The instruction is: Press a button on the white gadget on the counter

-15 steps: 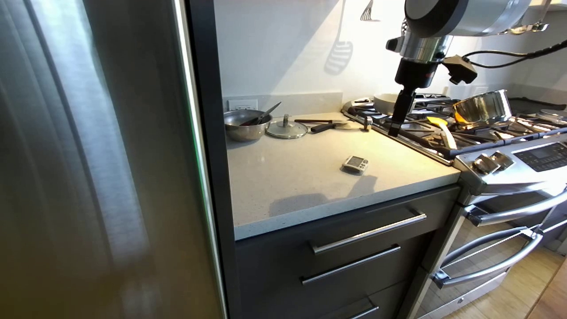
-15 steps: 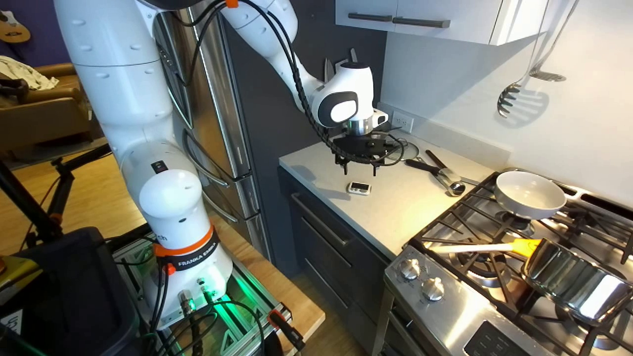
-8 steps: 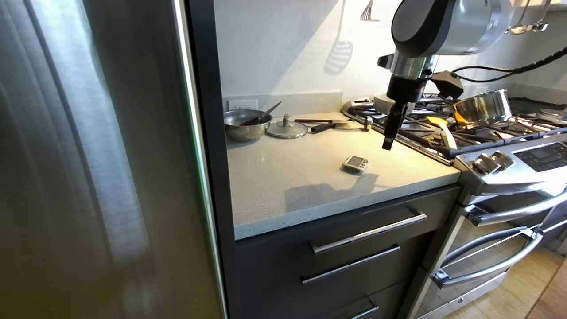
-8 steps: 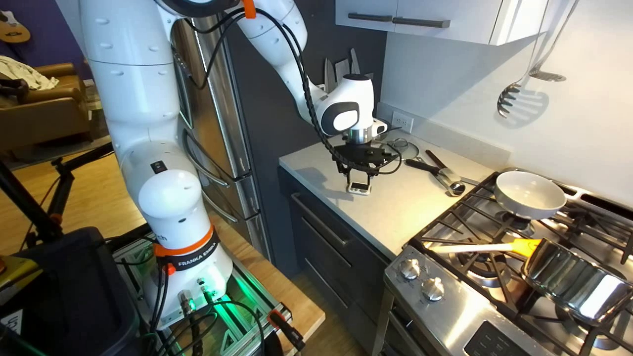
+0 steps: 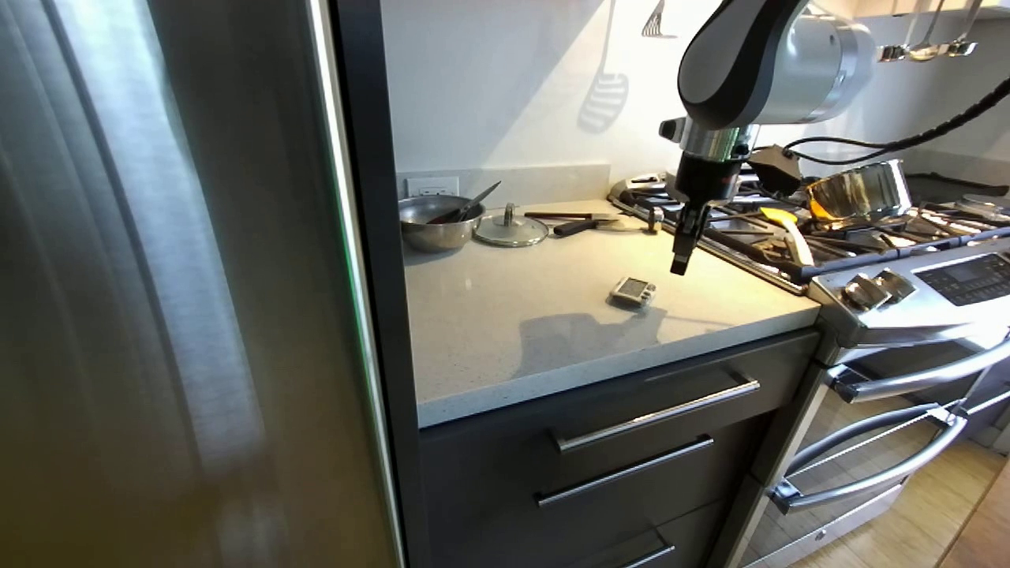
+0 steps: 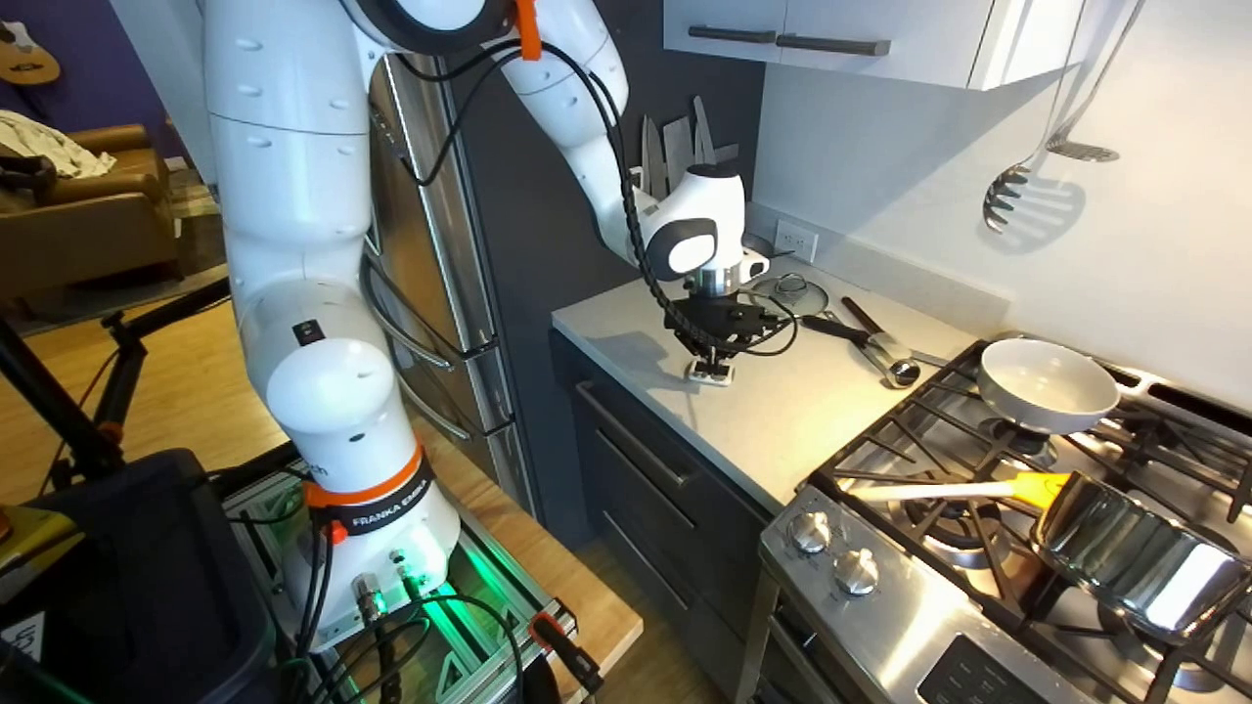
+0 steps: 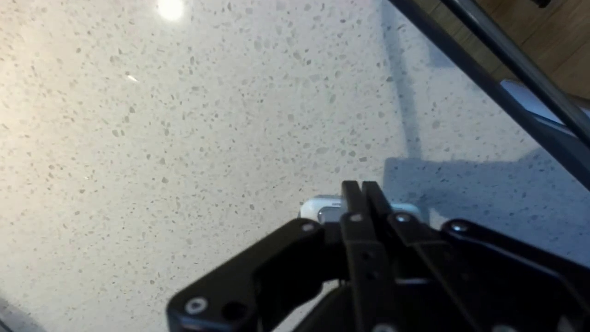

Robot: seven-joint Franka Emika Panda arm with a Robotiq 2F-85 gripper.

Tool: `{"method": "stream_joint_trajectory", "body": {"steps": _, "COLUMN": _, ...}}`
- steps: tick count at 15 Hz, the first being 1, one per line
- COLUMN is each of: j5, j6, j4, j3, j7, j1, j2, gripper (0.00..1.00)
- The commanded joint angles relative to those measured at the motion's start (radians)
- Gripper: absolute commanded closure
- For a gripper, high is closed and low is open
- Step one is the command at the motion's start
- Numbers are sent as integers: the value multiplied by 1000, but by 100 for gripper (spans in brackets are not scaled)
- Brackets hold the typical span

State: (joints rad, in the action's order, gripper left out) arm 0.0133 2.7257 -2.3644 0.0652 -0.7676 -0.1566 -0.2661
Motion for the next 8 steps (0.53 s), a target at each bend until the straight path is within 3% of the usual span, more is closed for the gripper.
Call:
{"method": "stream_joint_trajectory", "body": {"steps": 1, "j5": 33, "j6": 22, "j4": 24, "j3": -47, "j7": -15, "j1": -45, "j2": -49, "gripper": 100}}
{"method": "stream_joint_trajectory", "body": {"steps": 8, "j5": 42, "j6": 75, "j4": 37, "j3": -87, "j7": -20, "j1": -94, "j2": -86, "gripper": 100}}
